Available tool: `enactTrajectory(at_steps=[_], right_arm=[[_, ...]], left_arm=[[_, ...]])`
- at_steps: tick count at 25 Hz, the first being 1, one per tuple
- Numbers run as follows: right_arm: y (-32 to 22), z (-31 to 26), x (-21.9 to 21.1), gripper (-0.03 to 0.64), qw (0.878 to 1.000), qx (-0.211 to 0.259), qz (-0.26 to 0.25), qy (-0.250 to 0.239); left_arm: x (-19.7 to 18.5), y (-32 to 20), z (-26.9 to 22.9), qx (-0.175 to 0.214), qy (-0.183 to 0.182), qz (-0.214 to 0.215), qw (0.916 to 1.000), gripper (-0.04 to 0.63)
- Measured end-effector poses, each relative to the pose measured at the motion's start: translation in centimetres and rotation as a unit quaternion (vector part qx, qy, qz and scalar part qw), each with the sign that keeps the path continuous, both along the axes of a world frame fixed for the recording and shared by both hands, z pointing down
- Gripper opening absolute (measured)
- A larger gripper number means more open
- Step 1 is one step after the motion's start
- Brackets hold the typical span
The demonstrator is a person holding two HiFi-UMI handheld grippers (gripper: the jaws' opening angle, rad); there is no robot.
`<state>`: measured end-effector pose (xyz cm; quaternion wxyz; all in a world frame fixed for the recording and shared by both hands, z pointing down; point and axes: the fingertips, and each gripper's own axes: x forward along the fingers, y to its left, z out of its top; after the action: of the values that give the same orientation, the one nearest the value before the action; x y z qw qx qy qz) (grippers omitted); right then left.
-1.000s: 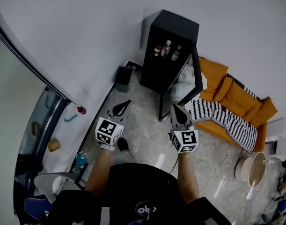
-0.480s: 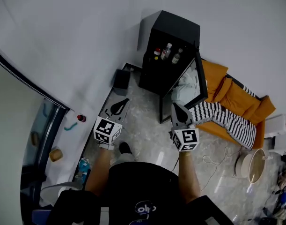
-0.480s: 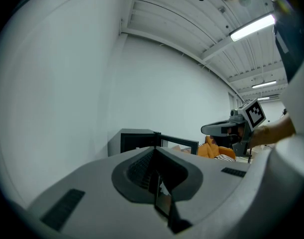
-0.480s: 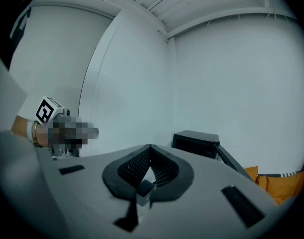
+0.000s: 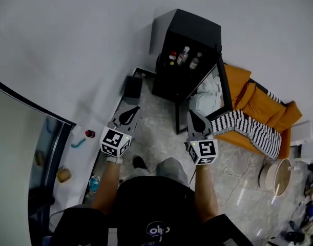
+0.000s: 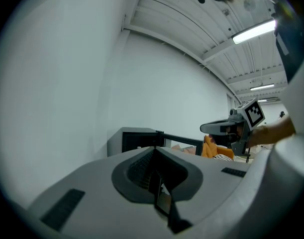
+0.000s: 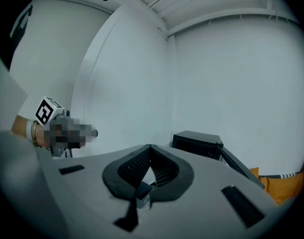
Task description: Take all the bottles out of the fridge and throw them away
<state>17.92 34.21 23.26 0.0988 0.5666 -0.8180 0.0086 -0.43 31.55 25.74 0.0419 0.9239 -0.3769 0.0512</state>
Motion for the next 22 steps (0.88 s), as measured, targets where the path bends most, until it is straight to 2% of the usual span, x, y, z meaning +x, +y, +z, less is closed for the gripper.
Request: enactTrajectory(at_steps=[4, 8, 17, 22], right_arm=[[-1.9, 0.7, 0.7, 0.002, 1.0, -0.013, 0.003, 0.005], [-5.6, 1.1, 2.0, 0.002, 1.0, 0.002, -0.003, -0.002], [-17.0, 1.2, 4.8, 0.002, 0.999, 0.002, -0.04, -0.023], [-22.8, 0.6, 6.6, 0.002, 0.998, 0.005, -0.057, -0.027]], left_arm=[[0.6, -2.0, 0.4, -0.001, -0.002, 0.0, 1.0, 0.002], [1.6, -4.6, 1.3, -0.003, -0.01, -0.007, 0.9999, 0.002], [4.5, -14.1, 1.4, -0.01, -0.017, -0.033, 0.9992, 0.002], [7.4, -19.0, 0.7, -0.011, -0.012, -0.038, 0.9991, 0.002]])
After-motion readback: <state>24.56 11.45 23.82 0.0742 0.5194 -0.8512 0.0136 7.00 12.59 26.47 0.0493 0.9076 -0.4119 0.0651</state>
